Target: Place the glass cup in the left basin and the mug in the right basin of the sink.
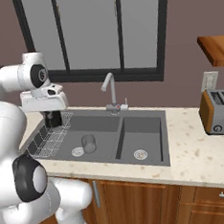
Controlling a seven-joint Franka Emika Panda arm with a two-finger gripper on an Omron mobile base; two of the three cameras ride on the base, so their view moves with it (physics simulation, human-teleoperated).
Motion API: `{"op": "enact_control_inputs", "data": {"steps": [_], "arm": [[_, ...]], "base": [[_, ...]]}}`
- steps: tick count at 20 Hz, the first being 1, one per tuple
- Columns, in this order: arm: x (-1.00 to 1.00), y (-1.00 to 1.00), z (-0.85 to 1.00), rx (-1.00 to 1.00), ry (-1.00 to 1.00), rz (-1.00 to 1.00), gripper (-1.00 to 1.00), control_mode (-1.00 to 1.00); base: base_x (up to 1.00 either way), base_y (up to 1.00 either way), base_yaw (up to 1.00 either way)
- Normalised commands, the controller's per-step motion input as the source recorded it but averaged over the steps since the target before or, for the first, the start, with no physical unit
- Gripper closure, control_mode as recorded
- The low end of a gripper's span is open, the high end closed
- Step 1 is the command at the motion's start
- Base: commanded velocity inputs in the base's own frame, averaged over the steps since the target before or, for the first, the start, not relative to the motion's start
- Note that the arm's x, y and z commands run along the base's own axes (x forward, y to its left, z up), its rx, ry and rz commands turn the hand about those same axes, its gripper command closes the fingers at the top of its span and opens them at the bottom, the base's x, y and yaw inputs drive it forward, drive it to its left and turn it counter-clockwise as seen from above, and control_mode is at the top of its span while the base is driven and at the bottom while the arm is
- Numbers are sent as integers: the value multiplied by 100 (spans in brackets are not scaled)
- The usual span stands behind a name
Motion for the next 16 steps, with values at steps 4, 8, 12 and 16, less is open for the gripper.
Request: {"op": "enact_control_inputs", "data": {"steps": [4,8,12,16], "arm": [[0,-53,0,0,0,-36,100,-100],[0,-51,3,-3,0,-36,100,-100],[-4,-49,6,-2,0,-35,100,-100],[-6,-48,3,-4,0,-32,100,-100]], "base": [[0,0,0],[0,0,0],[0,0,0],[0,0,0]]}}
